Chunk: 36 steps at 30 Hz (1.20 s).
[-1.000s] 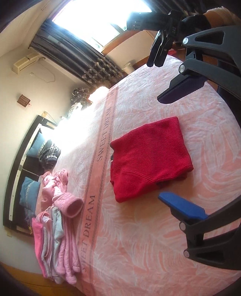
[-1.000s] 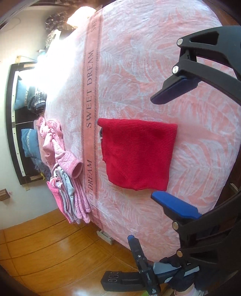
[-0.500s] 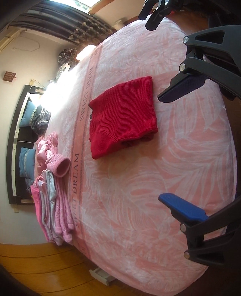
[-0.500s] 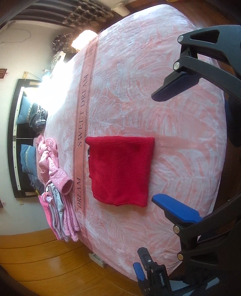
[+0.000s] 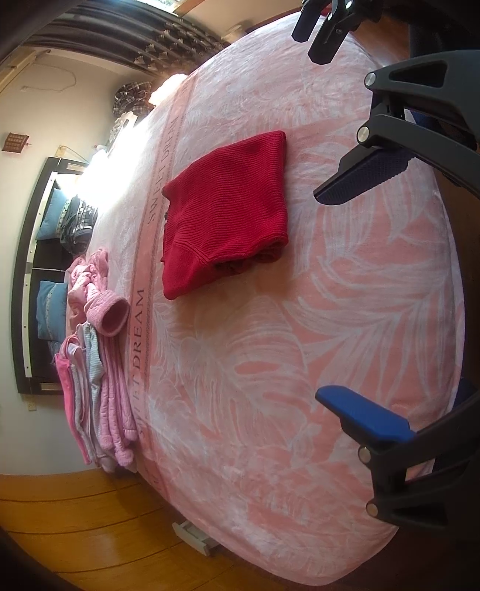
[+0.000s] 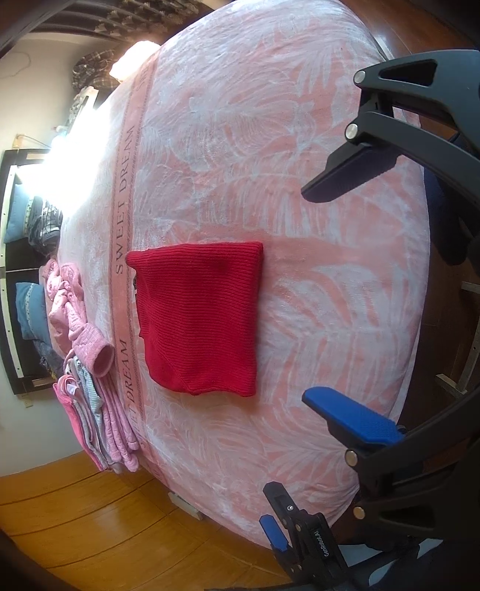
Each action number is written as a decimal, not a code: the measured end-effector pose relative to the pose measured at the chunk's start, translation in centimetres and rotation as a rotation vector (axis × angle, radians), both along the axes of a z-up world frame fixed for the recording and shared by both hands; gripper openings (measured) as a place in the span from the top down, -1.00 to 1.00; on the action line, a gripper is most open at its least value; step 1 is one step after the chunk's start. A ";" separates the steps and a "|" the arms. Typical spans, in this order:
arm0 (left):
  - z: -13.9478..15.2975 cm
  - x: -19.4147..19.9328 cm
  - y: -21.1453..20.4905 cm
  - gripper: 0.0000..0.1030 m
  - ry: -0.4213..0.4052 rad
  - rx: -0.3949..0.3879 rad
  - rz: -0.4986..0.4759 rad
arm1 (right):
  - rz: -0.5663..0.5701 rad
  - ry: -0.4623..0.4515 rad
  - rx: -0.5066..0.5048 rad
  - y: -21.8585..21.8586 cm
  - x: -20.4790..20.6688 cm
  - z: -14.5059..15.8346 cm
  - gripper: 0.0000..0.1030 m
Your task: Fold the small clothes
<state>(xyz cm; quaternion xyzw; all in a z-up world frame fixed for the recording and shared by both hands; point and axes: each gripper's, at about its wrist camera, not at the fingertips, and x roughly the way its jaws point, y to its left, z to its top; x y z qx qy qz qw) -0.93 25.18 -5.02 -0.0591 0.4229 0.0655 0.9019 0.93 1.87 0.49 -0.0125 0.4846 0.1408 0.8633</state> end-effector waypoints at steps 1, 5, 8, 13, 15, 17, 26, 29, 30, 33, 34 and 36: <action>0.0 0.0 0.1 -0.92 -0.001 0.005 0.007 | 0.002 0.011 0.001 -0.1 0.0 -0.3 -0.93; -0.1 -0.1 0.1 -0.92 0.000 0.040 0.021 | -0.001 0.052 0.003 -0.2 0.1 -1.3 -0.93; -0.2 -0.1 -0.1 -0.92 0.008 0.048 0.015 | -0.012 0.072 -0.025 -0.1 0.2 -1.9 -0.93; -0.6 0.0 -0.7 -0.92 0.027 0.057 -0.002 | -0.012 0.082 -0.090 0.5 0.3 -2.6 -0.93; -0.8 -0.1 -0.9 -0.92 0.029 0.067 -0.008 | 0.002 0.084 -0.087 0.7 0.2 -2.7 -0.93; -0.9 -0.1 -1.1 -0.92 0.034 0.076 -0.009 | 0.011 0.084 -0.090 1.0 0.1 -2.7 -0.93; -1.5 -0.2 -1.2 -0.92 0.056 0.097 0.000 | 0.005 0.085 -0.058 0.8 0.2 -2.2 -0.93; -1.5 -0.2 -1.3 -0.92 0.058 0.101 -0.004 | -0.014 0.091 -0.051 0.4 0.4 -2.3 -0.93; -1.5 -0.2 -1.3 -0.92 0.057 0.103 -0.005 | -0.019 0.090 -0.048 0.3 0.4 -2.3 -0.93; -1.6 -0.2 -1.4 -0.92 0.056 0.110 -0.008 | -0.032 0.085 -0.046 0.1 0.4 -2.4 -0.93; -1.6 -0.2 -1.4 -0.92 0.056 0.111 -0.008 | -0.036 0.082 -0.049 0.1 0.4 -2.5 -0.93; -1.6 -0.2 -1.4 -0.92 0.057 0.111 -0.007 | -0.036 0.079 -0.058 0.1 0.5 -2.5 -0.93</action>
